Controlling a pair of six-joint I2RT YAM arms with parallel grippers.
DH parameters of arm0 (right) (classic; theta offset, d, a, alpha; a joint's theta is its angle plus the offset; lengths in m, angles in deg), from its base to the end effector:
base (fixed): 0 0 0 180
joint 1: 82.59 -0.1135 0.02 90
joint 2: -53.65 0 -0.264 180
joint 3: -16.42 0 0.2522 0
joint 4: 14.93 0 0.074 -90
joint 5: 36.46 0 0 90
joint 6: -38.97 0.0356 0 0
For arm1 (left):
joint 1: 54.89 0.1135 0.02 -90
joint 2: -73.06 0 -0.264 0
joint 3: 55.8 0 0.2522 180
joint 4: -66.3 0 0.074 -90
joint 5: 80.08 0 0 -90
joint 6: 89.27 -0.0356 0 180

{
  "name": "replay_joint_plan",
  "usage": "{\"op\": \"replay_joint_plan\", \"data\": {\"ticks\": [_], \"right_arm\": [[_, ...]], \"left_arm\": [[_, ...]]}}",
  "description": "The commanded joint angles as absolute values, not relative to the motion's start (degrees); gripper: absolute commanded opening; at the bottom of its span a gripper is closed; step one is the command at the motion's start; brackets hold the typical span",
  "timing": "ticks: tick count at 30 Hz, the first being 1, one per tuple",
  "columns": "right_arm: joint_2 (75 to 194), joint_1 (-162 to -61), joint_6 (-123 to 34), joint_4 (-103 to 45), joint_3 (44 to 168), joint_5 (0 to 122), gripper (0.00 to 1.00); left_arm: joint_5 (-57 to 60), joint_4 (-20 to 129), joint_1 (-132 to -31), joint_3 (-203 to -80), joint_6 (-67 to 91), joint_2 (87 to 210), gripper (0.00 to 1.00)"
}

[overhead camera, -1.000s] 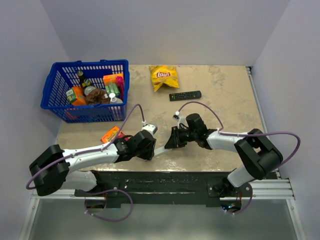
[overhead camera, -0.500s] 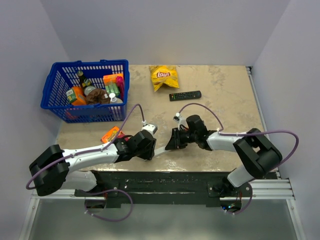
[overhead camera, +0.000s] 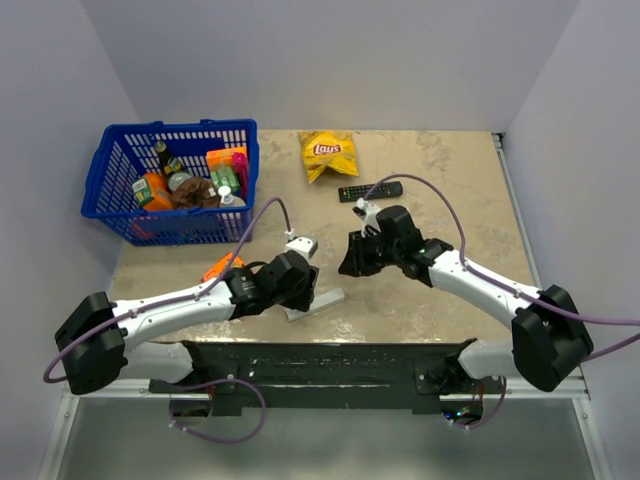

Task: Load the batteries into the remote control
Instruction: Load the battery cover into the remote control.

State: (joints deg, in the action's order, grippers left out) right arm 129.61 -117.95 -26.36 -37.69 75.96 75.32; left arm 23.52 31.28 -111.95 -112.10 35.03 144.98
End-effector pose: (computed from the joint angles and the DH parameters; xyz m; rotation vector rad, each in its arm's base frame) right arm 0.2214 0.1733 0.2307 -0.4381 2.3483 0.9616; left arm 0.1429 -0.2051 0.2126 0.3834 2.4377 -0.4255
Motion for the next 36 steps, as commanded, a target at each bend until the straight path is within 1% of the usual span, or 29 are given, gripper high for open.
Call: {"op": "replay_joint_plan", "data": {"ticks": [1, 4, 12, 17, 20, 27, 36], "right_arm": [[130.0, -119.4, -28.9, -49.7, 78.7, 64.2, 0.29], [132.0, -121.3, -29.2, -52.9, 80.5, 60.1, 0.33], [137.1, -125.6, -29.1, -54.5, 84.8, 57.6, 0.38], [138.3, -126.6, -29.1, -54.7, 85.5, 57.1, 0.38], [138.1, -126.8, -29.1, -54.9, 85.3, 56.8, 0.38], [138.6, -126.9, -29.1, -53.9, 84.2, 57.7, 0.38], [140.7, -126.9, -29.0, -51.6, 83.6, 58.8, 0.38]], "left_arm": [[29.3, 24.3, -112.2, -113.8, 45.4, 141.4, 0.59], [30.5, 21.0, -112.0, -112.1, 52.8, 138.7, 0.56], [29.7, 20.7, -111.4, -107.7, 58.6, 136.0, 0.56], [29.3, 21.3, -111.4, -104.7, 64.2, 135.9, 0.63], [29.3, 23.0, -111.4, -101.4, 68.7, 133.8, 0.63], [27.6, 33.4, -111.5, -94.2, 76.7, 126.3, 0.61], [27.9, 37.1, -111.6, -92.8, 78.0, 129.2, 0.61]]}}
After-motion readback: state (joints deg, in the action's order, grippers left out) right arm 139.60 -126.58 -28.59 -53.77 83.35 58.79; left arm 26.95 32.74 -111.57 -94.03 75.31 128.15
